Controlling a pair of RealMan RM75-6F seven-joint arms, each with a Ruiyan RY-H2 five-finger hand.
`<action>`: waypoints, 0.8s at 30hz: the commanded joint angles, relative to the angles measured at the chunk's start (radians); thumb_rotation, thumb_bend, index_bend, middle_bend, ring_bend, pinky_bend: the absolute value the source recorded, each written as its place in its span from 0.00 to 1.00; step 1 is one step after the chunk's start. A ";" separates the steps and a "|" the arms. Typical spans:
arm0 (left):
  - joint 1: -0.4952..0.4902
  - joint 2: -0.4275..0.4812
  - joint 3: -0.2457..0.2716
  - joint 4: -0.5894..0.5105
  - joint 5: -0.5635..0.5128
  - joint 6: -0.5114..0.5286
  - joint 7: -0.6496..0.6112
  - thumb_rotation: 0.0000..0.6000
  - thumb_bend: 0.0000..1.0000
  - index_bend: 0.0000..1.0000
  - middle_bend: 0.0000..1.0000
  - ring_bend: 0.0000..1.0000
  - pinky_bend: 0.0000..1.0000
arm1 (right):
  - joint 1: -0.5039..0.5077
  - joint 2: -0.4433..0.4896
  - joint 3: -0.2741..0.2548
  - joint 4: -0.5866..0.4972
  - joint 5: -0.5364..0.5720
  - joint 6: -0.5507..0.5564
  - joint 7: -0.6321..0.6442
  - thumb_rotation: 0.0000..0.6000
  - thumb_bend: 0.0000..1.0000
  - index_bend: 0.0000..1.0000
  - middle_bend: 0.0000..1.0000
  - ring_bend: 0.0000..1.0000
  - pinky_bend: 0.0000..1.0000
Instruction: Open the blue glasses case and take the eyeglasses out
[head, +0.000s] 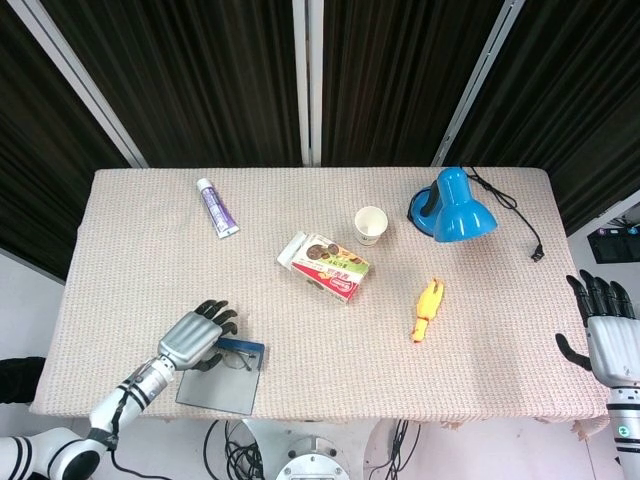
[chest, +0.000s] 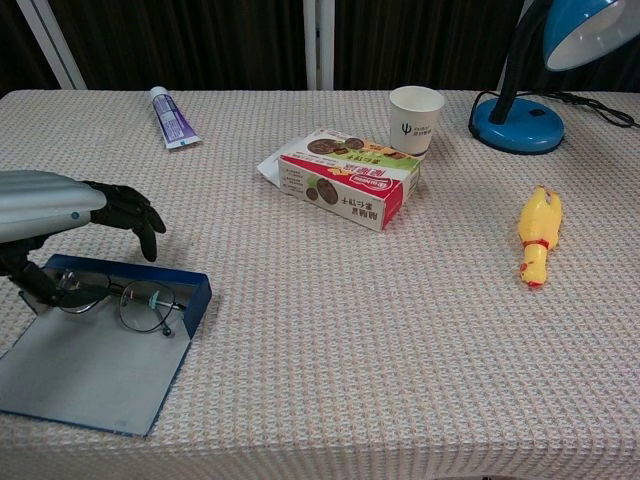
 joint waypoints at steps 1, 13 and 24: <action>0.004 -0.004 -0.007 0.005 0.003 -0.001 0.000 1.00 0.36 0.33 0.11 0.00 0.09 | -0.001 0.000 0.001 0.002 0.001 0.002 0.002 1.00 0.24 0.00 0.00 0.00 0.00; 0.009 -0.015 -0.037 0.015 -0.009 -0.037 -0.001 1.00 0.36 0.36 0.11 0.00 0.09 | -0.001 -0.001 0.002 0.008 0.006 -0.001 0.007 1.00 0.25 0.00 0.00 0.00 0.00; 0.012 -0.016 -0.054 0.013 -0.022 -0.054 0.015 1.00 0.36 0.40 0.11 0.00 0.09 | -0.003 0.000 0.001 0.009 0.009 0.000 0.010 1.00 0.25 0.00 0.00 0.00 0.00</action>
